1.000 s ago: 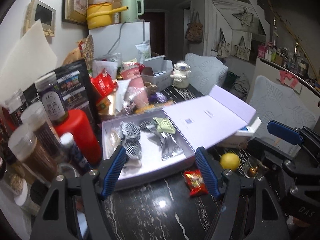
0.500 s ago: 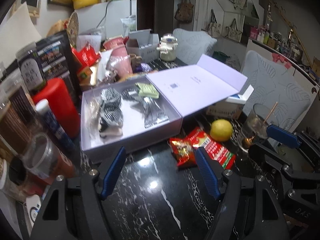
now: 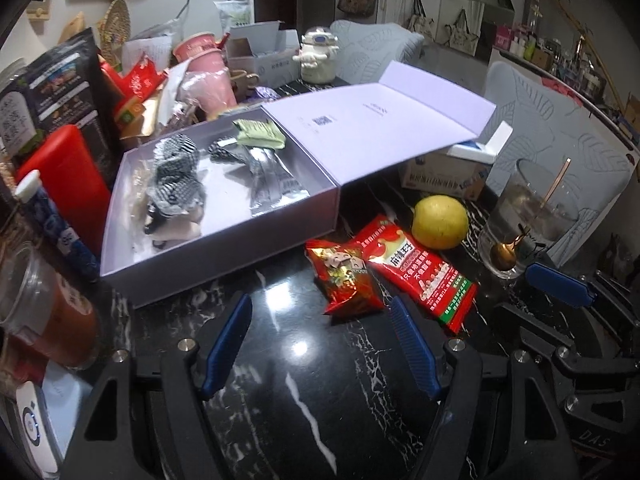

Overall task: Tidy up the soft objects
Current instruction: 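Withdraw both grippers from the box toward the red snack packets, then grasp the small red snack packet with the left gripper while the right grasps the long red packet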

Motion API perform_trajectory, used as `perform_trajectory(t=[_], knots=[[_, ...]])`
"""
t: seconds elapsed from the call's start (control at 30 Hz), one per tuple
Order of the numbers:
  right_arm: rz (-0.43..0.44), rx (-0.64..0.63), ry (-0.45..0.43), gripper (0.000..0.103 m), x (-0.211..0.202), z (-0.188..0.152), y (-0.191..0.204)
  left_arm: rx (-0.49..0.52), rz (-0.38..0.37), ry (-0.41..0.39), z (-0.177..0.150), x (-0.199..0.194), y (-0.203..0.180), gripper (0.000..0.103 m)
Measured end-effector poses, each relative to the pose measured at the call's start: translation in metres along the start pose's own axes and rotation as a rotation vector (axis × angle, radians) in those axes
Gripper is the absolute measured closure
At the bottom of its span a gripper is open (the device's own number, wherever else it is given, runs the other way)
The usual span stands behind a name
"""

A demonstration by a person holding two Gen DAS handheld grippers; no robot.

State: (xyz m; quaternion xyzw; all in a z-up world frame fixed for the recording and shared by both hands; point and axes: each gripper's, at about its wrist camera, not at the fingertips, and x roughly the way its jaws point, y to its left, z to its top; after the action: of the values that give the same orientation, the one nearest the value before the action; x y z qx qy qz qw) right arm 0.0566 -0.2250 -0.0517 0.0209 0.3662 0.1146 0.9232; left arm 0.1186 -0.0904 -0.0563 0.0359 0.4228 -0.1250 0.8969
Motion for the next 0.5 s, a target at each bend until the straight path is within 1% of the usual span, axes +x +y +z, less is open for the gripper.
perform_trajectory(t=[0.4,0.5], knots=[[-0.001,0.02,0.063,0.043,0.034,-0.003,-0.021,0.029,-0.019,0.052,0.013,0.048,-0.008,0.031],[0.004,0.026,0.082,0.043,0.042,-0.003,-0.024,0.021,-0.047,0.073,0.014,0.06,-0.007,0.031]])
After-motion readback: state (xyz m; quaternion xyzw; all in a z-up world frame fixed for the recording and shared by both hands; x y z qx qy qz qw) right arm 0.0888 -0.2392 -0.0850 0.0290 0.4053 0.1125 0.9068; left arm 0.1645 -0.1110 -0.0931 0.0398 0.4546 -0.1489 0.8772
